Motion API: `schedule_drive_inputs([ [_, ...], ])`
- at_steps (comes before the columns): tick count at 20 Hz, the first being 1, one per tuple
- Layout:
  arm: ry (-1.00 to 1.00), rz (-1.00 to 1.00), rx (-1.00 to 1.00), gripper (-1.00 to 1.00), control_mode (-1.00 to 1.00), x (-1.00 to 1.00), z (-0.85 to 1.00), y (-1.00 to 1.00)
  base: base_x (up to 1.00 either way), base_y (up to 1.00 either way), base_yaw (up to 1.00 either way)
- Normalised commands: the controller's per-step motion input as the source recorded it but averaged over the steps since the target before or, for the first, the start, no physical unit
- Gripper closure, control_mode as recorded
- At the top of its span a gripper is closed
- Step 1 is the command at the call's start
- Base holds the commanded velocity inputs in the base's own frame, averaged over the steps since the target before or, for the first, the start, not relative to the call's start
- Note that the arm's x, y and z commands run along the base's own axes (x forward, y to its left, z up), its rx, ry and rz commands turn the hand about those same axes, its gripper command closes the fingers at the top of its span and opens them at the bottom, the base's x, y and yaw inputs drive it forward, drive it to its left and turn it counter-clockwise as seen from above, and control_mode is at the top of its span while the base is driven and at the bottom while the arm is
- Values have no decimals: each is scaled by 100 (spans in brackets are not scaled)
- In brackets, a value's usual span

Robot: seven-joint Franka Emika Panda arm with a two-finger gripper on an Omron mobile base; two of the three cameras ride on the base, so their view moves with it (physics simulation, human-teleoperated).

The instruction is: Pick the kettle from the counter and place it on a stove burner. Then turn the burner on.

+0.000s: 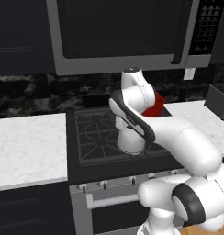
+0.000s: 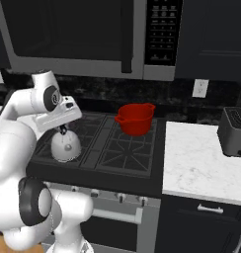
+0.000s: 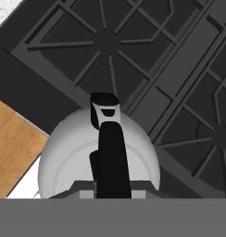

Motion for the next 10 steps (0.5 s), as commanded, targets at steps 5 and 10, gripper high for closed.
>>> schedule_drive_inputs([
  [5, 0, -5, 0, 100, -100, 19, 0, 19, 0, 0, 0],
  [10, 0, -8, 0, 100, -100, 45, -1, 31, 0, 0, 0],
])
